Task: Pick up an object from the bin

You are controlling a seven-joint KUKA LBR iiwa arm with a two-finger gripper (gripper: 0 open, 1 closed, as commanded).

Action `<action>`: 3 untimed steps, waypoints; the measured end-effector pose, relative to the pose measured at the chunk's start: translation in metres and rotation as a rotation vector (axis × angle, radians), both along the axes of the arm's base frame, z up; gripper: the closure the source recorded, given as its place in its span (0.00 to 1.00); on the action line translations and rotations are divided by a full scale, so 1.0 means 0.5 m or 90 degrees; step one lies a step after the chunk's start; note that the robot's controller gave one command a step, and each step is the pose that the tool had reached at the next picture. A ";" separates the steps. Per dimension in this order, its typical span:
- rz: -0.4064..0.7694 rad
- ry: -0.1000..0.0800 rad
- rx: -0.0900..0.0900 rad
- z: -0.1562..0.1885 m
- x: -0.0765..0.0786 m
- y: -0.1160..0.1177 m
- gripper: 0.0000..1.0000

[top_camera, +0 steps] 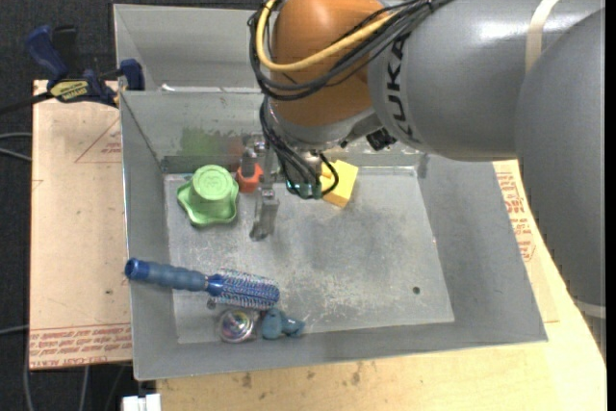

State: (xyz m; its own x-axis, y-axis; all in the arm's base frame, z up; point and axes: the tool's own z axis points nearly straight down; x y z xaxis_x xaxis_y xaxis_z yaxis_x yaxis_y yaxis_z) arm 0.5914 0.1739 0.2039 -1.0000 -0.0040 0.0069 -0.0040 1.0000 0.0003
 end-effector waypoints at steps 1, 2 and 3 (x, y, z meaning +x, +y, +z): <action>0.063 0.000 0.000 -0.250 -0.124 -0.071 0.00; 0.152 -0.010 0.003 -0.265 -0.206 0.022 0.00; 0.150 -0.006 0.002 -0.268 -0.209 0.018 1.00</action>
Offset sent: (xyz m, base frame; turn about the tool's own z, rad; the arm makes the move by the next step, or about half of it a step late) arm -0.0606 -0.0349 -0.1226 -0.0996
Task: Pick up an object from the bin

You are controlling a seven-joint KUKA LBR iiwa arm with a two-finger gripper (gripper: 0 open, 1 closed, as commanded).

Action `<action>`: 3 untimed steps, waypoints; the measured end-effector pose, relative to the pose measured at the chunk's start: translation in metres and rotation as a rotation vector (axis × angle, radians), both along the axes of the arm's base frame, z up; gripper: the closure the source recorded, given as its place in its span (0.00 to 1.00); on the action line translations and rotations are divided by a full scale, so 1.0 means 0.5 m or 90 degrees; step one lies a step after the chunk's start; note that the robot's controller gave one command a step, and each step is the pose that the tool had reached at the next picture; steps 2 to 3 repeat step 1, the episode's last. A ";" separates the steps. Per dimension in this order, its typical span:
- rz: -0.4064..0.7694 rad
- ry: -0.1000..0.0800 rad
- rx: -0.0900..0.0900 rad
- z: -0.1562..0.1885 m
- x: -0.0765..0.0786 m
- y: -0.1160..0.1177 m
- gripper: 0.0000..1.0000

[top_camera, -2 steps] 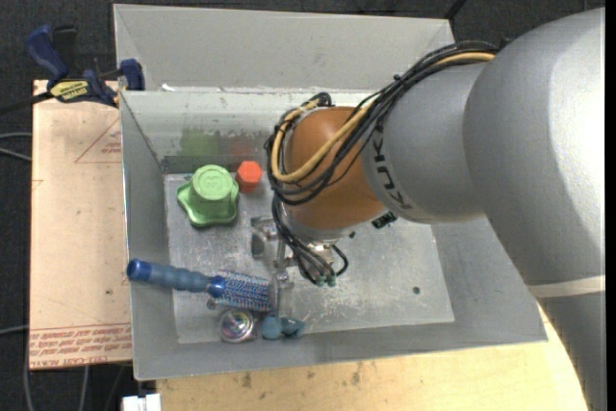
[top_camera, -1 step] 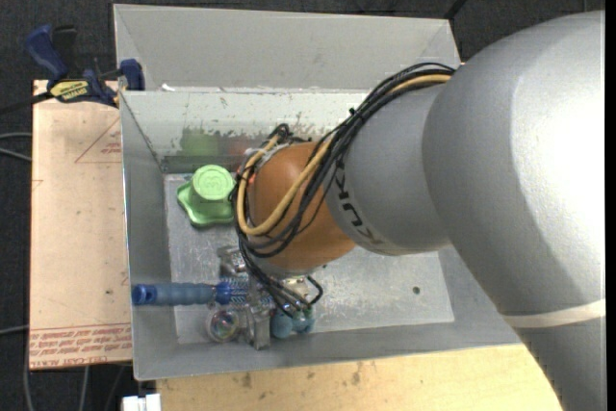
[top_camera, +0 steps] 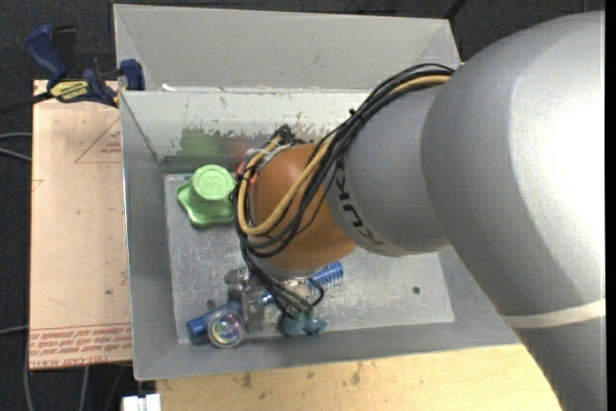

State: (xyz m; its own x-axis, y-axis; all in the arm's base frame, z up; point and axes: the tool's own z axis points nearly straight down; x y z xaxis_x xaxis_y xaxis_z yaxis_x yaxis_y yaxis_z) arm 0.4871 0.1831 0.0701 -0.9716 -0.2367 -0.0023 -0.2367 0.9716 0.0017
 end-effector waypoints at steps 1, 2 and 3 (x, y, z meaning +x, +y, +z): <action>-0.011 -0.005 0.001 0.345 -0.003 0.027 1.00; -0.011 -0.005 0.001 0.345 -0.003 0.027 1.00; -0.011 -0.005 0.001 0.345 -0.003 0.027 1.00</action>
Offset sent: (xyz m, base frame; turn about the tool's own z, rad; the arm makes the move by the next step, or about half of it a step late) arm -0.0036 0.0125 0.1686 0.0185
